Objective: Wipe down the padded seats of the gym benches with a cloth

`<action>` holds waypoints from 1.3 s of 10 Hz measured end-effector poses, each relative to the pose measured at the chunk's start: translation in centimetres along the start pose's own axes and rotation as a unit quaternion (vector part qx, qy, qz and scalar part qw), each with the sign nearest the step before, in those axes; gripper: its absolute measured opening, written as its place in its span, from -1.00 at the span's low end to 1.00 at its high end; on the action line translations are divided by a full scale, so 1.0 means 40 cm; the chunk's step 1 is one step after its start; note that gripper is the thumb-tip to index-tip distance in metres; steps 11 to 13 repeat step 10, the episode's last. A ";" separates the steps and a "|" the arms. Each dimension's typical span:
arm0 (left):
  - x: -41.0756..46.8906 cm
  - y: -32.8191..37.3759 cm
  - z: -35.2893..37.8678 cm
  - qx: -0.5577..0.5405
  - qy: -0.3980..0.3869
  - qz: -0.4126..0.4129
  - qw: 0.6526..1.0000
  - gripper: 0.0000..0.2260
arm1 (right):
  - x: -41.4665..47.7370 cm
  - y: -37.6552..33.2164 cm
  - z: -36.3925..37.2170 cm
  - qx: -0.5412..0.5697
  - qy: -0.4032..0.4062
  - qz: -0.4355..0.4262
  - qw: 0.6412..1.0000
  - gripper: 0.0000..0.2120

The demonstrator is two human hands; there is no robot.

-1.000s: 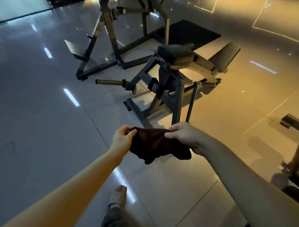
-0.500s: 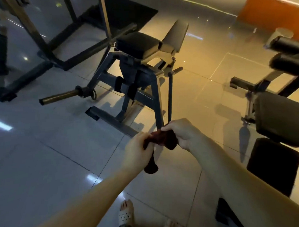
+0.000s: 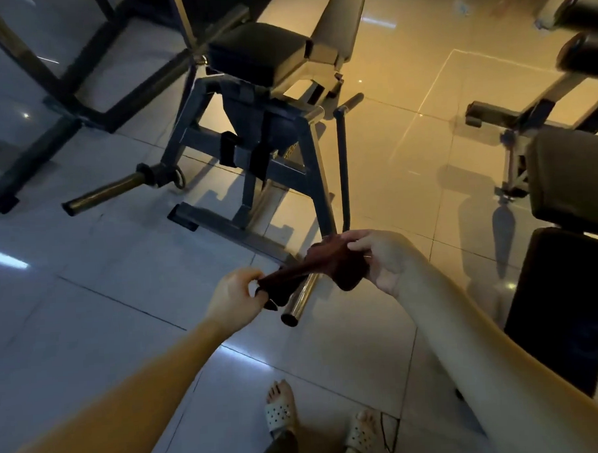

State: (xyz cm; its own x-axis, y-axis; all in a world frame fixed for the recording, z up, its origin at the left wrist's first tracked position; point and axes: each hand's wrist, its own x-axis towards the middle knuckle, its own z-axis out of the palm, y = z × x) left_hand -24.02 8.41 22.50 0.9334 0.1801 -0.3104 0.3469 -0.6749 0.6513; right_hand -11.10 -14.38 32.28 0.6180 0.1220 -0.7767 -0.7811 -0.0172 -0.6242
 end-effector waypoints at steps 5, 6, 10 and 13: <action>0.110 -0.170 0.146 0.148 0.088 0.255 0.952 -0.78 | 0.247 0.337 -0.174 0.001 0.090 -0.068 0.994 -0.55; 0.104 -0.277 0.268 0.169 0.006 0.202 0.965 -0.74 | 0.356 0.529 -0.187 -0.044 0.123 -0.006 0.991 -0.42; -0.021 -0.251 0.413 0.045 -0.116 0.001 0.992 -0.88 | 0.284 0.836 -0.281 -0.016 0.143 0.150 0.978 -0.79; -0.021 -0.251 0.413 0.045 -0.116 0.001 0.992 -0.88 | 0.284 0.836 -0.281 -0.016 0.143 0.150 0.978 -0.79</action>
